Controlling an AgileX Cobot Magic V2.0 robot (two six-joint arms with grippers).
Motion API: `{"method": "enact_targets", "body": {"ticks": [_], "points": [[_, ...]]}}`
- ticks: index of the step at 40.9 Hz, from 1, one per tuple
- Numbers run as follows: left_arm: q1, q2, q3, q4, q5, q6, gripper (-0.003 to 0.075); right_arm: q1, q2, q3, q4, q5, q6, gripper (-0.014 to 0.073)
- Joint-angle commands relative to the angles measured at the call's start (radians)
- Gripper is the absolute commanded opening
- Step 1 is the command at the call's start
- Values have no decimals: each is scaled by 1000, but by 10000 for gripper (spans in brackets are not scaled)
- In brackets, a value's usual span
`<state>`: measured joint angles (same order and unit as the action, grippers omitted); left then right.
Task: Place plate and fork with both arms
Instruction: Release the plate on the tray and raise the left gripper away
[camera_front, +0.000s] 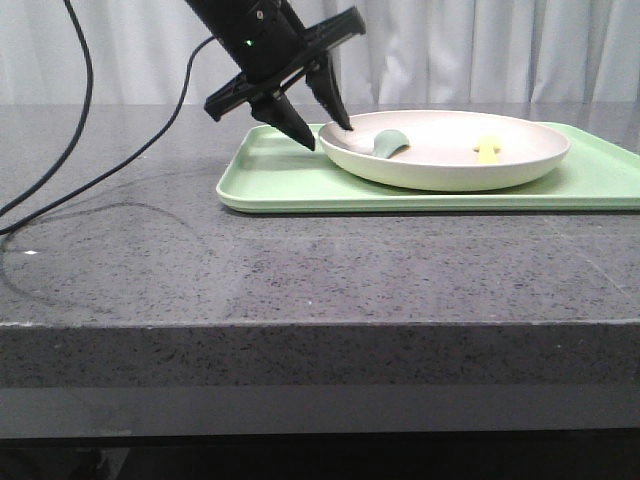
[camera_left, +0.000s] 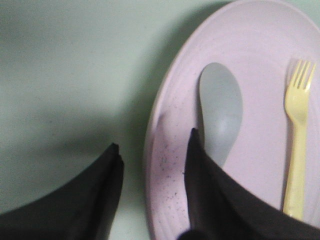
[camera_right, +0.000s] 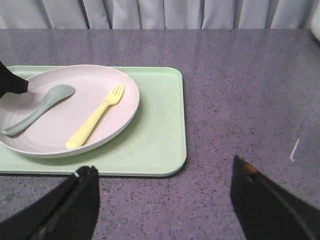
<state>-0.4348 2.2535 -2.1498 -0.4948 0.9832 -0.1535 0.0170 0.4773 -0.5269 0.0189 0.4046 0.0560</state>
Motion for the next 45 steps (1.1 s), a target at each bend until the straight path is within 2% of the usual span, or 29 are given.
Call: {"method": "enact_targets", "body": {"ticks": [1,5,9,12,17,18,28,35,40,45], "points": [[10,-125,-55,-35,-28,31,368,-3,12,-37,-2,-70,-11,569],[23,-160,-95,-29,1,61,361,-3,12,-37,-2,-70,-11,569],[32,-174,-142,-22,49,85,302,-3,12,-37,-2,-70,-11,569],[32,-177,-175,-20,100,106,215,-3,12,-37,-2,-70,-11,569],[32,-177,-212,34,195,109,-6,-3,12,-37,-2,-70,-11,569],[32,-179,-215,39,208,119,-16,-3,12,-37,-2,-70,-11,569],[27,-228,-215,102,286,129,-18,-3,12,-37,-2,-70,-11,569],[25,-295,-159,182,279,129,-18,-3,12,-37,-2,-70,-11,569],[25,-383,-29,256,204,129,-18,-3,12,-37,-2,-70,-11,569],[37,-513,180,285,67,129,-18,-3,12,-37,-2,-70,-11,569]]}}
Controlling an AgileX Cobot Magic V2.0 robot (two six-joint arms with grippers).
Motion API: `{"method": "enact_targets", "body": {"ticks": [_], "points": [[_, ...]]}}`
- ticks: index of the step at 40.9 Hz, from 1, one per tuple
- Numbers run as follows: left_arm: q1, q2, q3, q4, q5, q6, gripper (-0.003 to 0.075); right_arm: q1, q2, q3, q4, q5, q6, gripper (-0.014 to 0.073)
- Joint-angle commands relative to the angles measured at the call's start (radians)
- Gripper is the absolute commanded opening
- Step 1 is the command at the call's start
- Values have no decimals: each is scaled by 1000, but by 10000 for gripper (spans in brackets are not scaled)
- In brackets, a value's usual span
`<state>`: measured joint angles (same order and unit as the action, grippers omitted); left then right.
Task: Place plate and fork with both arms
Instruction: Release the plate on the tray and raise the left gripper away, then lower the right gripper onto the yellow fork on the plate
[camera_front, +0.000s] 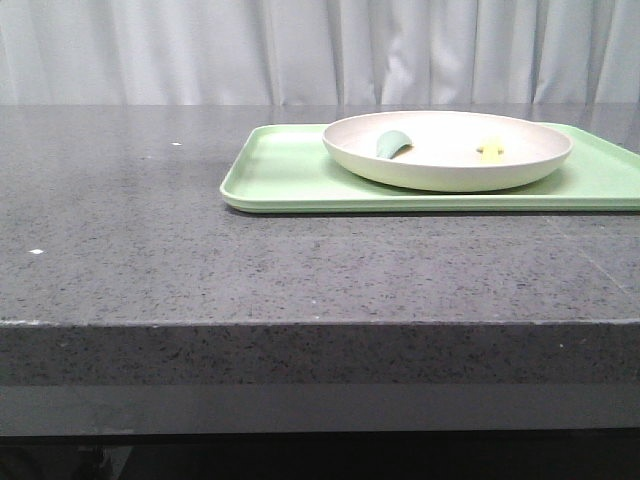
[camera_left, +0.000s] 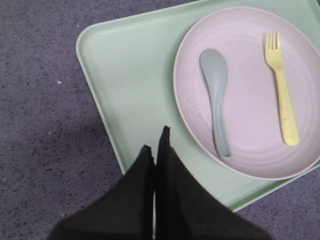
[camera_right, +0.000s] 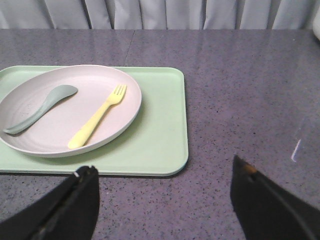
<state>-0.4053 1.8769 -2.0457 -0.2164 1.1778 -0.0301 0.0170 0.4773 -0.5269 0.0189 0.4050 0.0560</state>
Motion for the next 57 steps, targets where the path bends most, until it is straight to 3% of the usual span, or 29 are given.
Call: {"method": "enact_targets", "body": {"ticks": [1,17,30,43,48,57], "points": [[13,-169,128,8,-161,5,-18,-3,12,-37,-2,-71,-11,569],[202,-653,836,32,-605,38,-18,-3,12,-37,-2,-73,-11,569],[191,-1039,1282,37,-873,61,-18,-3,12,-37,-1,-79,-11,569],[177,-1451,1499,40,-914,86,-18,14,153,-59,90,-131,-11,533],[177,-1498,1508,40,-916,86,-18,75,311,-134,100,-131,-11,462],[177,-1500,1508,40,-916,86,-18,219,612,-358,100,-84,-10,459]]}}
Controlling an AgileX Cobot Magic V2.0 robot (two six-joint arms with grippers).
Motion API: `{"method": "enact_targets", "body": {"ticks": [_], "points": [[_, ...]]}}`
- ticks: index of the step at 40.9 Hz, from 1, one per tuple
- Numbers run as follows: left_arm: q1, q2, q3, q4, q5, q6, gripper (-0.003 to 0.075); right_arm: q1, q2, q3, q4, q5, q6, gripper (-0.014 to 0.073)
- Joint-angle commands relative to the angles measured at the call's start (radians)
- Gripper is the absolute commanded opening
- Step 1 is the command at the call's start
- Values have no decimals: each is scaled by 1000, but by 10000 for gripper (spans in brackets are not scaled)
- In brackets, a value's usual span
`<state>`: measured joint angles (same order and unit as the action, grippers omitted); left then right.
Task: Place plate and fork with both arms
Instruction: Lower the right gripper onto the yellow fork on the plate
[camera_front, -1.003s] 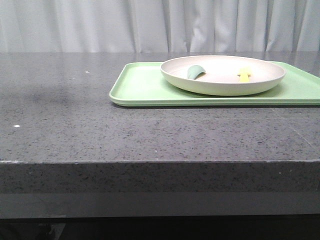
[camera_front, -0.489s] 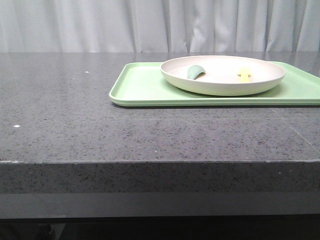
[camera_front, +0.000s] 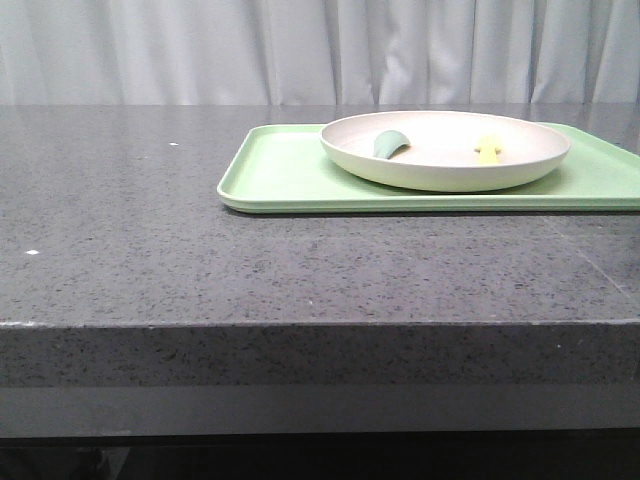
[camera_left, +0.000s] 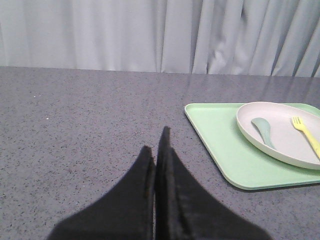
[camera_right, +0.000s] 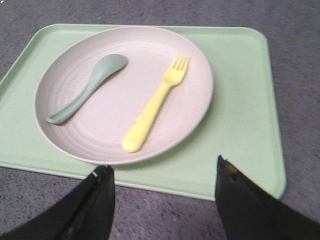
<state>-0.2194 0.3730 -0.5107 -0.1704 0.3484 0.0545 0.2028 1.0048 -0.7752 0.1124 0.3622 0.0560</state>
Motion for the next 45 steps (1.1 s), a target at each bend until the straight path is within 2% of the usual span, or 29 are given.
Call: {"method": "enact_targets", "body": {"ticks": [1,9,20,39,42,45], "points": [[-9,4,-27,-6,-86,2,-18,38,114,-136,7,-13,-8,459],[-9,4,-27,-6,-84,2,-18,39,400,-436,8,261,88,481],[-9,4,-27,-6,-84,2,-18,25,690,-742,7,430,162,481],[-9,4,-27,-6,-84,2,-18,17,821,-776,7,401,172,470],[-9,4,-27,-6,-84,2,-18,17,821,-776,7,401,172,440],[-9,4,-27,-6,-84,2,-18,17,821,-776,7,402,172,351]]}}
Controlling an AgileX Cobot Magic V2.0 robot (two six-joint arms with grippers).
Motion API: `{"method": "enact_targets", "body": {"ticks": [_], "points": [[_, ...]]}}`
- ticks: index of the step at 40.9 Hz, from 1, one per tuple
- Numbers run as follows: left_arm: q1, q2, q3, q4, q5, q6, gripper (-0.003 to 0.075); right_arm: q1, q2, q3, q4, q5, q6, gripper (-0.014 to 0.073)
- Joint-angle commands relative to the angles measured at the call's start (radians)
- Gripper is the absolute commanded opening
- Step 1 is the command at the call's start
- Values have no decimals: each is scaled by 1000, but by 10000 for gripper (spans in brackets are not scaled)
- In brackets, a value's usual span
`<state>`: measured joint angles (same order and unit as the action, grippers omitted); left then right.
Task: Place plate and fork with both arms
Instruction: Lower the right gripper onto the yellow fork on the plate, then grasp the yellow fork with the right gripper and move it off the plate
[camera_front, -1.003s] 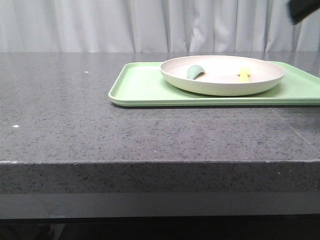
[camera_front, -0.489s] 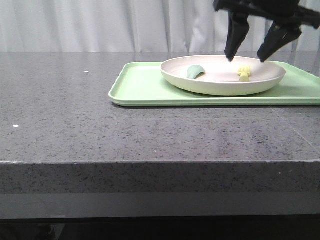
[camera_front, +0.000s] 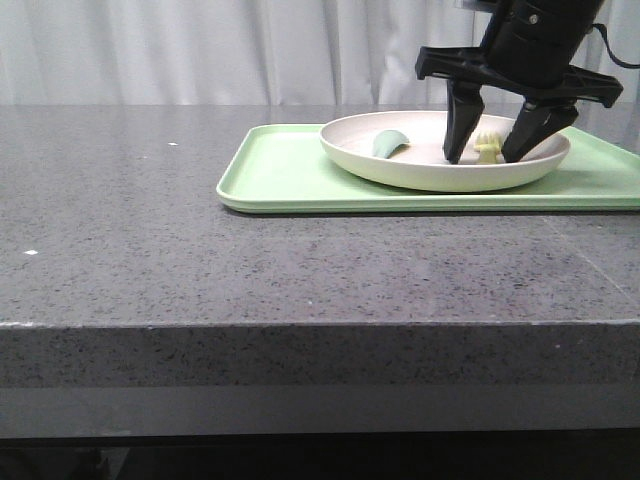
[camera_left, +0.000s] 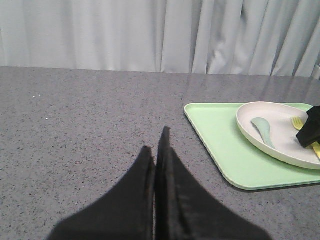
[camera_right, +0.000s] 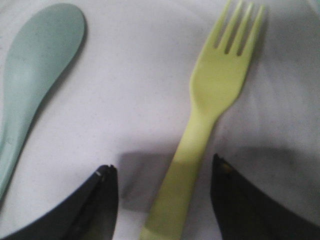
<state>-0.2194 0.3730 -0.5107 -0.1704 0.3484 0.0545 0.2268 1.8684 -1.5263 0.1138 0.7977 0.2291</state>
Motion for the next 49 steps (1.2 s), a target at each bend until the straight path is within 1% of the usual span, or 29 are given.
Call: {"method": "enact_targets", "body": {"ticks": [1,6,9,11,14,25,32,40,45,49], "points": [[-9,4,-27,-6,-84,2,-18,-7,-43,-25,6,-34,-1,317],[-9,4,-27,-6,-84,2,-18,-7,-44,-25,6,-34,-1,116],[-9,4,-27,-6,-84,2,-18,-7,-50,-25,6,-34,-1,28],[-9,4,-27,-6,-84,2,-18,-7,-58,-25,6,-35,-1,-13],[-9,4,-27,-6,-84,2,-18,-7,-75,-25,6,-40,-1,-43],[-9,4,-27,-6,-84,2,-18,-39,-169,-25,3,-44,-1,-43],[-9,4,-27,-6,-84,2,-18,-118,-213,-25,-37,-31,-10,-43],[-9,4,-27,-6,-84,2,-18,-202,-192,-24,-108,10,-20,-43],[-9,4,-27,-6,-84,2,-18,-214,-148,-24,-108,12,-56,-43],[-9,4,-27,-6,-84,2,-18,-214,-111,-24,-107,14,-63,-15]]}}
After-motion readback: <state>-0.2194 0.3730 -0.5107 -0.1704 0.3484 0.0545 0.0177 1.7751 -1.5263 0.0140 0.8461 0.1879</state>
